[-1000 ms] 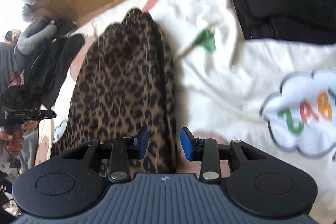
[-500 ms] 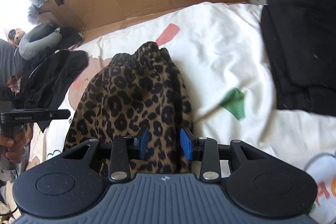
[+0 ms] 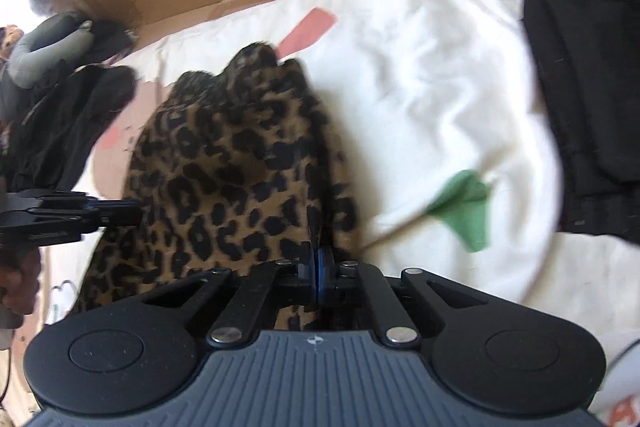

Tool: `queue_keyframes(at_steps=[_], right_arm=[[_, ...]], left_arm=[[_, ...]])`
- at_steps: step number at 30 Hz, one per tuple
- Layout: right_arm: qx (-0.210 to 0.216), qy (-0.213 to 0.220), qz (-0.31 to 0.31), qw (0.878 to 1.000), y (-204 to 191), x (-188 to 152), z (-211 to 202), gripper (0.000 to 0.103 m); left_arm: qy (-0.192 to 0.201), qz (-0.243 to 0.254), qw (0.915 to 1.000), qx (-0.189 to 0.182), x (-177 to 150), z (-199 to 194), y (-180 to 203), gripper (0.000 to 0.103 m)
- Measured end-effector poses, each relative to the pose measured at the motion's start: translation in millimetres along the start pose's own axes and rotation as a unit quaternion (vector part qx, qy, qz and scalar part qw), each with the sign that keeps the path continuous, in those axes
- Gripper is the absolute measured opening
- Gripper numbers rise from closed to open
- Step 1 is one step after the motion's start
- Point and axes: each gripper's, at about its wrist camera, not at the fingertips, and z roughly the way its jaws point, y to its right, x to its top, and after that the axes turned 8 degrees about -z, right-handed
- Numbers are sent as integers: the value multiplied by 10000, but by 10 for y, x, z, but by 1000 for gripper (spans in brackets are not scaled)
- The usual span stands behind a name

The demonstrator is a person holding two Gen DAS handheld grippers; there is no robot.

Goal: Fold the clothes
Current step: 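Lower the trousers onto the sheet with both grippers, waistband first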

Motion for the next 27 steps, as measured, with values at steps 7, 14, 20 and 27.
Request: queue_keyframes(at_steps=[7, 14, 20, 27], right_arm=[[9, 22, 98, 9999, 29, 40, -52, 3], [53, 269, 119, 9996, -11, 303, 85, 35], [31, 225, 228, 9995, 31, 415, 288, 4], [-289, 259, 246, 9989, 95, 462, 273, 0]], left_arm=[[319, -87, 9992, -205, 100, -176, 3, 10], [510, -34, 9980, -380, 294, -109, 50, 10], [440, -51, 9982, -402, 389, 123, 84, 10], [288, -234, 9987, -343, 378, 342, -27, 3]])
